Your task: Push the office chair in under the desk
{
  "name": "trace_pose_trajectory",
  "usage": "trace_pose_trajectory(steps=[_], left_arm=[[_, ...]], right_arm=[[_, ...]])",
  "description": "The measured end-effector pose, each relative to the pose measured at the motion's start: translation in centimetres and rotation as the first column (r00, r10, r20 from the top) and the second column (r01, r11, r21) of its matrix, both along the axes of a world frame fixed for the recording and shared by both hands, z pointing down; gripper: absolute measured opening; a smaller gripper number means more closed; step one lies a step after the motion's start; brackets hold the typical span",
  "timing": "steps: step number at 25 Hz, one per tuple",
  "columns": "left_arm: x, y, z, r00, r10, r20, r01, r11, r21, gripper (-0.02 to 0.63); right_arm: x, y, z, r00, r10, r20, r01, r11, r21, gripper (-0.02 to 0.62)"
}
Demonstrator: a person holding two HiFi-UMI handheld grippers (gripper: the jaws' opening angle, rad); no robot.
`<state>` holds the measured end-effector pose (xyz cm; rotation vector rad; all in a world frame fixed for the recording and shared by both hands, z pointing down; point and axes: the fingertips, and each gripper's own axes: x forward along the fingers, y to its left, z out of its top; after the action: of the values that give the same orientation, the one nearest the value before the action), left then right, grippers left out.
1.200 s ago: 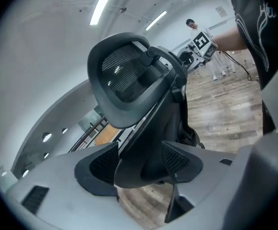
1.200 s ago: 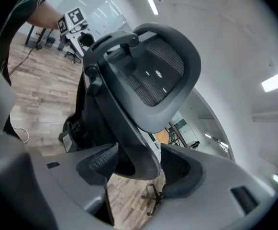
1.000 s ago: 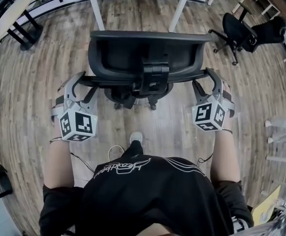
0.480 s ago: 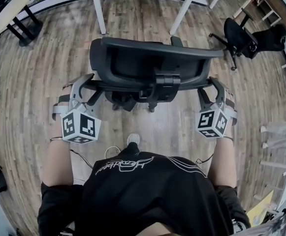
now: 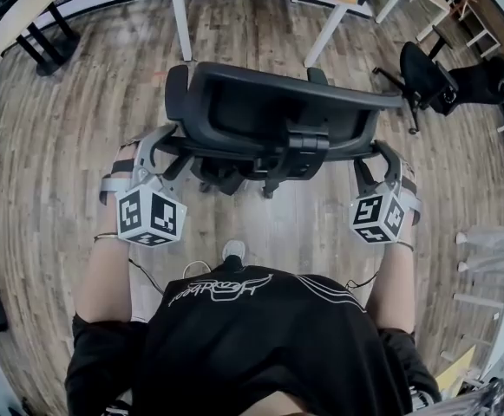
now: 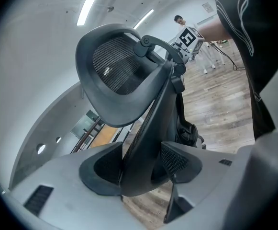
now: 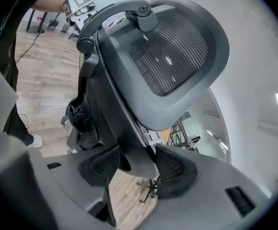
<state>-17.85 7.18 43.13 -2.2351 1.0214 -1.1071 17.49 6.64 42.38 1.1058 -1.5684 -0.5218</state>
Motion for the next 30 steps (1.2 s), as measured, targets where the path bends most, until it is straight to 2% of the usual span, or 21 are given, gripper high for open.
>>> trace_pose_trajectory(steps=[11,15,30], left_arm=[[-0.2,-5.7,0.4,1.000,0.019,-0.008,-0.019,1.000,0.001,0.247],[-0.1,-8.1,0.4,1.000,0.013,-0.015,-0.013,1.000,0.000,0.247],[0.7,-16.1,0.4,1.000,-0.010,0.008,0.010,1.000,-0.014,0.247]], right_arm=[[-0.1,-5.6,0.3,0.999,0.007,0.037,-0.007,1.000,0.003,0.258],[0.0,-7.9,0.3,1.000,0.016,0.017,-0.016,1.000,-0.002,0.258],[0.8,-15.6,-0.1,0.999,-0.014,0.052,0.010,0.997,0.072,0.258]])
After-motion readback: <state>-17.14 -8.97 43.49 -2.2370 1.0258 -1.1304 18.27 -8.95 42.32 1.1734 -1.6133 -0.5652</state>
